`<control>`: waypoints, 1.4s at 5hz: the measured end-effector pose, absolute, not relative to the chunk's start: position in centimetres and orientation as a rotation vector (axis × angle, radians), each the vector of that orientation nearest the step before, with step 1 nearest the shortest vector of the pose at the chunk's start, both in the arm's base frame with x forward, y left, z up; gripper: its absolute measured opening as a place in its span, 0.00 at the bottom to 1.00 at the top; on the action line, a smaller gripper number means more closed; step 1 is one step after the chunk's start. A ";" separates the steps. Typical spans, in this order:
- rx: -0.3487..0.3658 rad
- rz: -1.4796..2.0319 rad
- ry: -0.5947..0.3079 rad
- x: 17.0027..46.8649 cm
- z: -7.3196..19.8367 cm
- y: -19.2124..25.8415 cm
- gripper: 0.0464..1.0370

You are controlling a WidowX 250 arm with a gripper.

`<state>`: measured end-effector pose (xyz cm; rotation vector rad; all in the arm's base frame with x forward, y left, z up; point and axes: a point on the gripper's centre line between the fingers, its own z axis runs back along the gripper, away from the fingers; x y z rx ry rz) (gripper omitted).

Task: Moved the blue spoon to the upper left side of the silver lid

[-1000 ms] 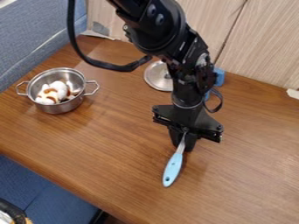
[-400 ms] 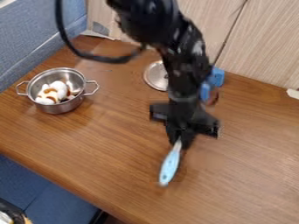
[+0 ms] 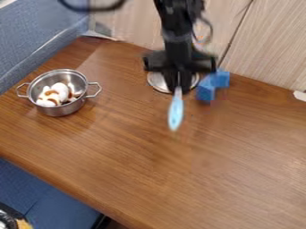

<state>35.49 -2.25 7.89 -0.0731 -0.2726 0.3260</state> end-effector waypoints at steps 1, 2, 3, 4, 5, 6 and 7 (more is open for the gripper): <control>-0.073 0.533 -0.281 39.5 8.4 1.8 0.10; -0.050 0.665 -0.276 42.8 7.8 4.9 0.10; -0.011 0.767 -0.287 44.5 7.5 7.9 0.10; 0.031 0.840 -0.278 45.0 6.6 9.7 0.10; 0.079 0.908 -0.258 45.3 5.1 12.3 0.10; 0.117 0.966 -0.238 45.1 3.6 14.8 0.10; 0.148 0.987 -0.200 45.2 1.7 16.1 0.10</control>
